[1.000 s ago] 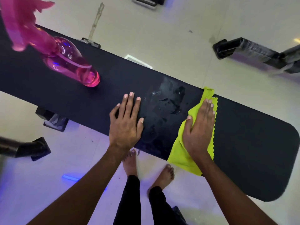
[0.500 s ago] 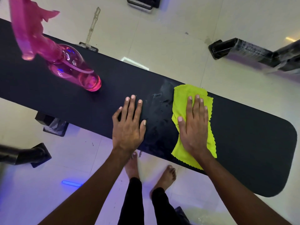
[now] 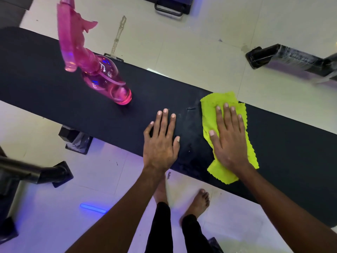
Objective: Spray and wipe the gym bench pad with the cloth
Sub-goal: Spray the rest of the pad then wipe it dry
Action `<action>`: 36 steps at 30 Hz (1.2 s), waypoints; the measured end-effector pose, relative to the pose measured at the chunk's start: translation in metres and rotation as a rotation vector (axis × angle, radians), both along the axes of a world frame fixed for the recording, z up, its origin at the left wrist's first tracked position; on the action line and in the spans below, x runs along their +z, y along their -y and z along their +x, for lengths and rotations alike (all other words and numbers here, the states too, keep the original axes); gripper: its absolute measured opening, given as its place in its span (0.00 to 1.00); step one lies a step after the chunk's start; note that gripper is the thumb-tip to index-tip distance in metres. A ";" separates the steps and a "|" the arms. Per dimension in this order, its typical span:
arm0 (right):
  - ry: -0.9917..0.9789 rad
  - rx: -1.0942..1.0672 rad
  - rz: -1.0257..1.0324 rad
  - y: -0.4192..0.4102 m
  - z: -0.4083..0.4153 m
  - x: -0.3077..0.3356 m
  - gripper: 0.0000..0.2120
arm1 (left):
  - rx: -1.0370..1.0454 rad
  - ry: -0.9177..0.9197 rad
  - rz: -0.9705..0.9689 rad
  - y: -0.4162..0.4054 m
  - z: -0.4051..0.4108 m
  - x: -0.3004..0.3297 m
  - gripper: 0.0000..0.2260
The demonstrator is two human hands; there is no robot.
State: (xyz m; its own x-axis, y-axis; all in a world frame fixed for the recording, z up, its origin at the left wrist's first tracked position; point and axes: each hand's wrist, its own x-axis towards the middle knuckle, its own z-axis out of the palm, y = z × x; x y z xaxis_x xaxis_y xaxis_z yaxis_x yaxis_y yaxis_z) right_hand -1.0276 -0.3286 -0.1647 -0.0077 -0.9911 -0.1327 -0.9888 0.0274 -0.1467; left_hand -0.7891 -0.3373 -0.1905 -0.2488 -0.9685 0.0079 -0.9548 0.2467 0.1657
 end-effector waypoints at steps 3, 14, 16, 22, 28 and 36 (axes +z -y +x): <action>-0.053 -0.138 -0.013 0.033 0.016 0.001 0.34 | -0.003 0.005 0.014 0.000 0.000 0.000 0.30; -0.042 0.123 0.031 -0.007 0.019 0.004 0.33 | -0.039 0.015 0.105 0.002 0.005 0.016 0.30; -0.049 0.035 0.037 -0.015 0.018 0.006 0.33 | -0.052 0.013 0.133 0.003 0.009 0.020 0.31; -0.088 -0.089 0.032 0.054 0.088 0.005 0.33 | -0.092 0.091 0.191 -0.014 0.046 0.025 0.34; -0.076 0.199 0.067 0.014 0.065 0.009 0.32 | -0.013 0.071 0.238 -0.018 0.058 0.029 0.37; -0.087 0.023 0.119 0.023 0.085 0.019 0.34 | -0.001 0.070 0.199 -0.023 0.056 0.017 0.37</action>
